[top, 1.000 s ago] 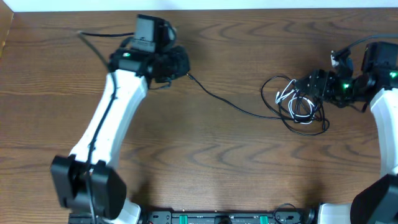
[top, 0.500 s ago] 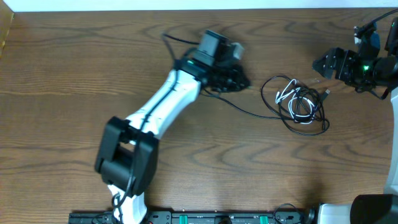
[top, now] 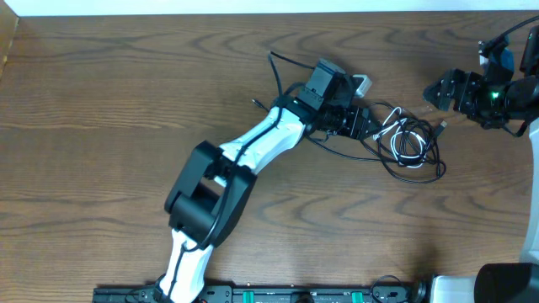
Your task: Untangle cables
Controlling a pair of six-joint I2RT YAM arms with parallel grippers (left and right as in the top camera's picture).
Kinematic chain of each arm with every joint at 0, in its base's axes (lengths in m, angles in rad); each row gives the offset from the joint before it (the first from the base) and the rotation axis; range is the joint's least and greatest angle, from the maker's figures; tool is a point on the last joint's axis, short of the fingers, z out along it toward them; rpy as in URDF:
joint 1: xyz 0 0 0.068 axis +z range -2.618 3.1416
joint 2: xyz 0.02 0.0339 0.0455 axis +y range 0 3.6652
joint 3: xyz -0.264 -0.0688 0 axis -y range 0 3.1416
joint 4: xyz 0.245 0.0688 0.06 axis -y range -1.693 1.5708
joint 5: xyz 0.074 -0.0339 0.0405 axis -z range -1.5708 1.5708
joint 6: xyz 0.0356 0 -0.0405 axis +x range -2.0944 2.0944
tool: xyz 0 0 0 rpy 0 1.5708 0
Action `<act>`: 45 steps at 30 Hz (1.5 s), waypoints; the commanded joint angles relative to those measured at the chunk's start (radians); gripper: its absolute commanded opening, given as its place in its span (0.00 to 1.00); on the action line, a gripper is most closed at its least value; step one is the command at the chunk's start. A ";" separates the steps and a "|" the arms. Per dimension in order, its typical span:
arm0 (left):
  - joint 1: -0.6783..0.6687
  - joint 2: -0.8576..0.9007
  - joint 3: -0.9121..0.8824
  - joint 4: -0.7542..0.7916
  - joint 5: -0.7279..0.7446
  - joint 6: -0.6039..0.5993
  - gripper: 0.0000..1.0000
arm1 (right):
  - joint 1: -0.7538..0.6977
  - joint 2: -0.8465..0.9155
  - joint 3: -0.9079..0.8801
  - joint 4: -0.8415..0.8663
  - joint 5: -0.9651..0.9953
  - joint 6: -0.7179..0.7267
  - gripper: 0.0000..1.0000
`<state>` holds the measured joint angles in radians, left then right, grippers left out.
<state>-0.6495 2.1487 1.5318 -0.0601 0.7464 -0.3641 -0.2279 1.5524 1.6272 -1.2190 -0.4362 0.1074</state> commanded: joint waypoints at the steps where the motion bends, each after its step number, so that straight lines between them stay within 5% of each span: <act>1: -0.026 0.042 0.011 0.088 0.008 0.020 0.63 | 0.000 -0.008 0.013 -0.009 0.001 0.010 0.88; 13: -0.106 0.100 0.011 0.168 -0.287 0.055 0.58 | 0.000 -0.008 0.013 -0.031 0.000 0.008 0.88; 17: -0.116 0.100 0.011 0.166 -0.426 0.054 0.46 | 0.000 -0.008 0.013 -0.034 0.000 0.008 0.87; 23: -0.116 0.100 0.011 0.126 -0.576 0.062 0.08 | 0.000 -0.008 0.013 -0.044 0.001 0.007 0.86; 31: -0.080 0.000 0.015 -0.132 -0.788 0.190 0.07 | 0.002 -0.008 0.011 -0.049 0.001 0.006 0.86; 37: 0.022 -0.278 0.023 -0.377 -0.743 0.208 0.07 | 0.040 -0.008 -0.010 -0.025 0.000 0.000 0.81; 45: 0.068 -0.534 0.023 -0.449 -0.545 0.214 0.08 | 0.163 -0.008 -0.048 0.034 -0.027 0.000 0.77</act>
<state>-0.5777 1.6669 1.5360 -0.4976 0.1097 -0.1738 -0.1169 1.5524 1.6035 -1.2007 -0.4347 0.1101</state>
